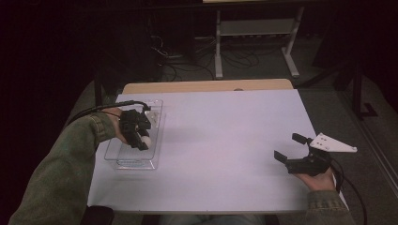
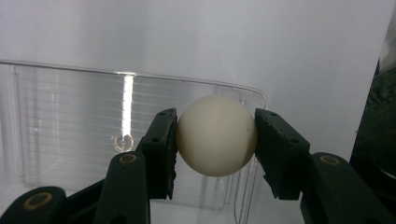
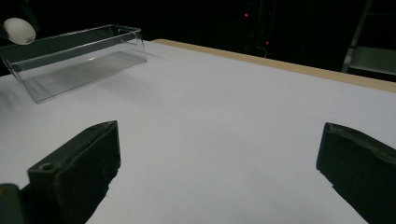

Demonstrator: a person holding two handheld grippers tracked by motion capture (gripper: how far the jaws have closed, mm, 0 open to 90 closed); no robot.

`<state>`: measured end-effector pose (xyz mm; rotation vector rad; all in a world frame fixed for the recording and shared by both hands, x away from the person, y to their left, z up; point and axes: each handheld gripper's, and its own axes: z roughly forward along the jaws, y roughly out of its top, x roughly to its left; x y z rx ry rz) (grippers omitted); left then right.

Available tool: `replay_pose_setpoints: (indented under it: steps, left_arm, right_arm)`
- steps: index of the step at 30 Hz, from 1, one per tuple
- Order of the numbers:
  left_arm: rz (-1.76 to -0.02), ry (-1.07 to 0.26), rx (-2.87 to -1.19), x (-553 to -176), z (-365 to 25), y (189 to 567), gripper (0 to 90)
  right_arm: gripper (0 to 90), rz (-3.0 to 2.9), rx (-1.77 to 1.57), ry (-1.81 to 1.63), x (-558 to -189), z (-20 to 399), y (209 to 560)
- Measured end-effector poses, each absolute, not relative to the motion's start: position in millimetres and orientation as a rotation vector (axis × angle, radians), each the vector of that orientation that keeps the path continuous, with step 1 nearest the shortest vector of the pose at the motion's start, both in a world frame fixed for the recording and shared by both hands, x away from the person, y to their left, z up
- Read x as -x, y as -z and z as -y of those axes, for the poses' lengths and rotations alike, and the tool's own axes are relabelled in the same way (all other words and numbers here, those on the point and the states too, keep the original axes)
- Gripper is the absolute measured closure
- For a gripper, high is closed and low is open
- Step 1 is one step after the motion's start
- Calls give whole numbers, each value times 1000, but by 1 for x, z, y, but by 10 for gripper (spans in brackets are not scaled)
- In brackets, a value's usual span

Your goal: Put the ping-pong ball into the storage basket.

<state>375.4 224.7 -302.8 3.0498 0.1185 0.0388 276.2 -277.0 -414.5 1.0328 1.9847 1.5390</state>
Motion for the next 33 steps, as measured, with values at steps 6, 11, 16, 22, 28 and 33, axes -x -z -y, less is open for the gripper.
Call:
replay_pose_setpoints:
  steps: [6, 11, 16, 22, 28, 33]
  left_arm:
    - [-120, -25, -3047, -377, -225, 308, 512]
    - [-115, -9, -3047, -377, -223, 315, 512]
    - [-128, -2, -3047, -379, -224, 319, 512]
    - [-146, 11, -3052, -380, -228, 327, 512]
    - [-142, 26, -3047, -383, -228, 333, 512]
    - [-148, 35, -3051, -387, -229, 339, 512]
  right_arm:
    - [0, -1988, -1032, -1535, -277, 277, 415]
    - [0, -1989, -1030, -1533, -277, 277, 415]
    - [0, -1993, -1027, -1532, -277, 277, 415]
    - [0, -1995, -1027, -1531, -277, 277, 415]
    - [0, -2000, -1029, -1529, -277, 276, 415]
    - [0, -2002, -1032, -1526, -276, 276, 416]
